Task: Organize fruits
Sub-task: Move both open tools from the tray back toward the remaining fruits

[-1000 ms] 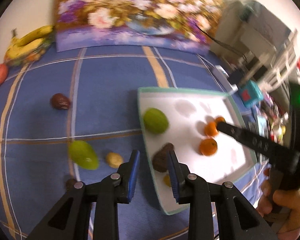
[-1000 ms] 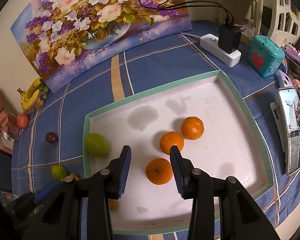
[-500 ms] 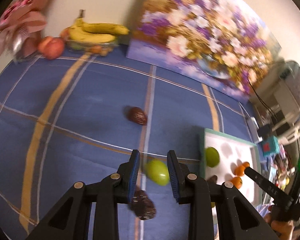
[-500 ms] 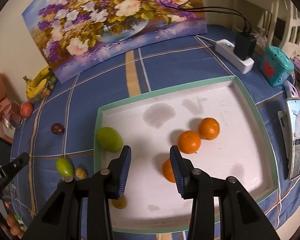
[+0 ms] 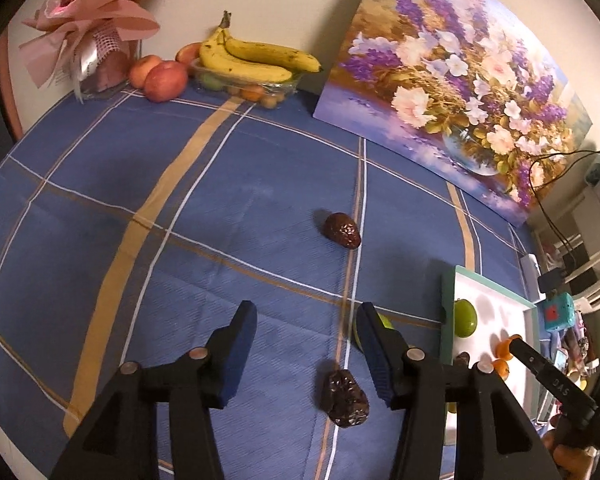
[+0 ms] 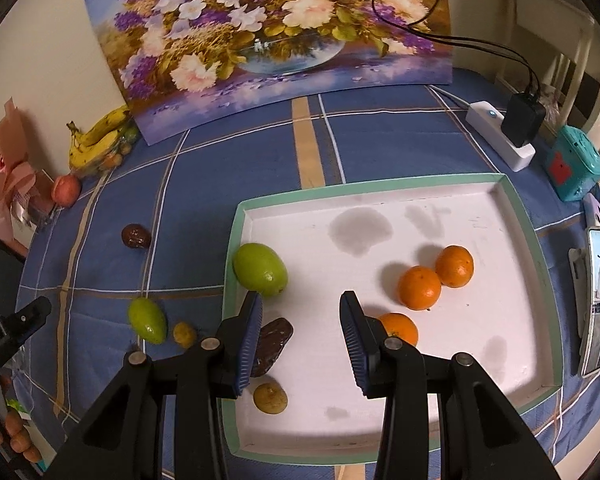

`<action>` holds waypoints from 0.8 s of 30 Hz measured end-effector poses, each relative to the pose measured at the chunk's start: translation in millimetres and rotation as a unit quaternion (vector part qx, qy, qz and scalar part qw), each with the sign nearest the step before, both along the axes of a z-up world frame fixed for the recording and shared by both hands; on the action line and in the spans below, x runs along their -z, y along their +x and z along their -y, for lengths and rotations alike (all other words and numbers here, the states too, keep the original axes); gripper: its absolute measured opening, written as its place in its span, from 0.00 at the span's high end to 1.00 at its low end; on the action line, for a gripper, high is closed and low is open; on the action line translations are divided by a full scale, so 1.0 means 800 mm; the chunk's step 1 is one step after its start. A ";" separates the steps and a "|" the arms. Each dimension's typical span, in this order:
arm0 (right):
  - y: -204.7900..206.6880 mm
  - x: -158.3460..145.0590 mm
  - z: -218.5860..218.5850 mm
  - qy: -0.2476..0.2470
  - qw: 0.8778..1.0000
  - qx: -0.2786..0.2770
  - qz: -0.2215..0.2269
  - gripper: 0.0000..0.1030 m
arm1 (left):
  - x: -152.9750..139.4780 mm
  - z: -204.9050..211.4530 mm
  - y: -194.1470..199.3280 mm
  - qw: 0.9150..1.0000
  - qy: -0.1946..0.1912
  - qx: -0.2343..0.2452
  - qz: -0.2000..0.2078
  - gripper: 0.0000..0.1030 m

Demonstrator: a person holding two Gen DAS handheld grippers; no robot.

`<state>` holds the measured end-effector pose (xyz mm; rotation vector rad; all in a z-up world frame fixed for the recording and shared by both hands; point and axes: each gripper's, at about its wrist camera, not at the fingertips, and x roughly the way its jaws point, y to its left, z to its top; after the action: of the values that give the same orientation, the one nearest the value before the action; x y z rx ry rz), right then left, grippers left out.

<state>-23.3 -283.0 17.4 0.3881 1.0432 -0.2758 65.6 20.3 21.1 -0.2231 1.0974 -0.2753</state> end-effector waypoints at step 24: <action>0.004 0.010 -0.013 -0.034 0.999 -0.008 -0.004 0.08 | 0.020 0.006 -0.012 0.999 0.041 -0.024 0.018 0.00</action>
<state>-20.4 -272.8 9.0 0.3182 1.0414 -0.2969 56.3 15.4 5.3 -0.1705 1.0630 -0.1911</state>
